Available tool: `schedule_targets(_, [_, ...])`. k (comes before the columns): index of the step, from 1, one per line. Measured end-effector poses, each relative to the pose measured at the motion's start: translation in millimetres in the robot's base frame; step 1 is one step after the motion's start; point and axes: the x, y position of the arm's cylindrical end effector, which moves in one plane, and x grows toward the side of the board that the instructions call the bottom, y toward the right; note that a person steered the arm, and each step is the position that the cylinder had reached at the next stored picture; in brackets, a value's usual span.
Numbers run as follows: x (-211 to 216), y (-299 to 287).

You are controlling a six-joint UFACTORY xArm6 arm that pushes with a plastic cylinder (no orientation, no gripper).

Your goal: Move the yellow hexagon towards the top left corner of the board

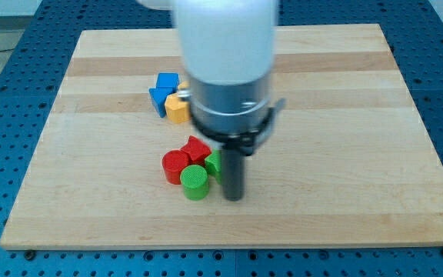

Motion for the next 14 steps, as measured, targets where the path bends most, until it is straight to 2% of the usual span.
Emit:
schedule_targets(1, [-15,60])
schedule_targets(2, [-60,63])
schedule_targets(4, [-127,10])
schedule_targets(5, [-136,-34])
schedule_targets(6, [-146,-53])
schedule_targets(10, [-148,-112])
schedule_targets(14, [-113,-190])
